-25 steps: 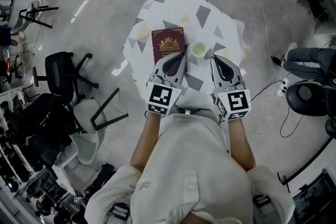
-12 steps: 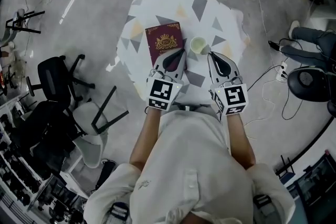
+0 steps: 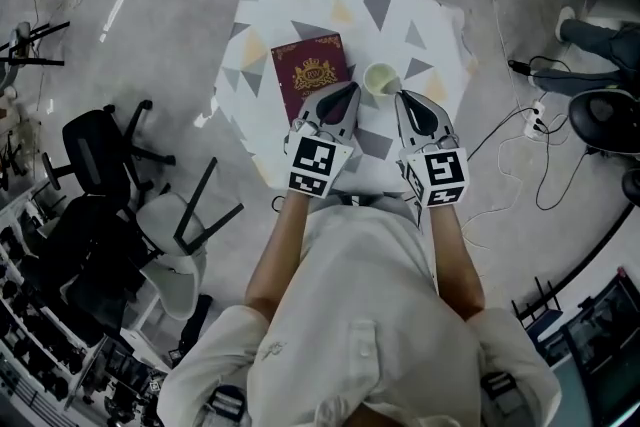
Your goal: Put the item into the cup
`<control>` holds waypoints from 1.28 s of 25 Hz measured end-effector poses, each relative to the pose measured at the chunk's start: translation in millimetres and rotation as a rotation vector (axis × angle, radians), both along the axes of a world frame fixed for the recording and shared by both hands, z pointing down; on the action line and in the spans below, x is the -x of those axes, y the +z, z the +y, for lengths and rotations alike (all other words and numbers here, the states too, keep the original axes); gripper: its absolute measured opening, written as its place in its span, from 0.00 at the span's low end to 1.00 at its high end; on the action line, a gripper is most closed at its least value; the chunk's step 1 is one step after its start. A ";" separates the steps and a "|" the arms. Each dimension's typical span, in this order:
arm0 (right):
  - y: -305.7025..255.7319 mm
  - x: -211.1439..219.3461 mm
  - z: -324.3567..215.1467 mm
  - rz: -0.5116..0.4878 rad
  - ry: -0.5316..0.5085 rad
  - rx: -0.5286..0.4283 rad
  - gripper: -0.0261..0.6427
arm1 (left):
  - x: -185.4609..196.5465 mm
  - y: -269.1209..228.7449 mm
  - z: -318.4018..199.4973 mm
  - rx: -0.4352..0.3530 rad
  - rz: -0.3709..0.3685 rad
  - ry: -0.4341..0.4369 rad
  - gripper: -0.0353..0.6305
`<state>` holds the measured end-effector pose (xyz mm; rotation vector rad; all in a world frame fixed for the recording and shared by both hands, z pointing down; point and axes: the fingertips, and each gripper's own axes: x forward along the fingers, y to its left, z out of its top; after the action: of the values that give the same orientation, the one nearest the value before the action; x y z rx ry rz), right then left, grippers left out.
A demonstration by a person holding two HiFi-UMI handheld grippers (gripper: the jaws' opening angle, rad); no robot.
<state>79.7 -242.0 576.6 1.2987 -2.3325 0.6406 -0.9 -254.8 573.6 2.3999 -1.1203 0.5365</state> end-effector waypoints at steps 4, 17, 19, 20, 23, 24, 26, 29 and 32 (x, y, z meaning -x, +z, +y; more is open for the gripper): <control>13.6 3.6 0.2 0.008 -0.003 0.024 0.05 | -1.2 11.1 -0.7 0.019 -0.002 0.009 0.07; 52.4 11.4 -1.8 0.036 -0.027 0.097 0.05 | -4.1 35.5 -0.4 0.069 -0.003 0.024 0.07; 56.1 13.1 -2.8 0.040 -0.031 0.104 0.05 | -4.3 37.6 -1.6 0.073 -0.003 0.025 0.07; 58.2 13.7 -3.2 0.043 -0.033 0.109 0.05 | -4.7 38.8 -2.3 0.075 -0.004 0.027 0.07; 65.2 15.0 -3.4 0.052 -0.038 0.124 0.05 | -6.4 42.8 -3.5 0.081 -0.005 0.030 0.07; 67.5 15.2 -3.3 0.056 -0.040 0.129 0.05 | -7.0 44.0 -3.6 0.083 -0.005 0.032 0.07; 72.0 15.8 -3.2 0.063 -0.043 0.141 0.05 | -8.3 46.2 -3.4 0.088 -0.004 0.034 0.07; 78.4 18.0 -4.0 0.075 -0.051 0.161 0.05 | -8.5 47.9 -3.8 0.094 -0.002 0.036 0.07; 84.3 19.3 -4.9 0.094 -0.057 0.184 0.05 | -8.8 48.1 -4.0 0.096 -0.001 0.037 0.07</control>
<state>60.4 -246.9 660.9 1.1505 -2.1710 0.7397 7.8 -258.7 621.7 2.3416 -1.0283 0.5901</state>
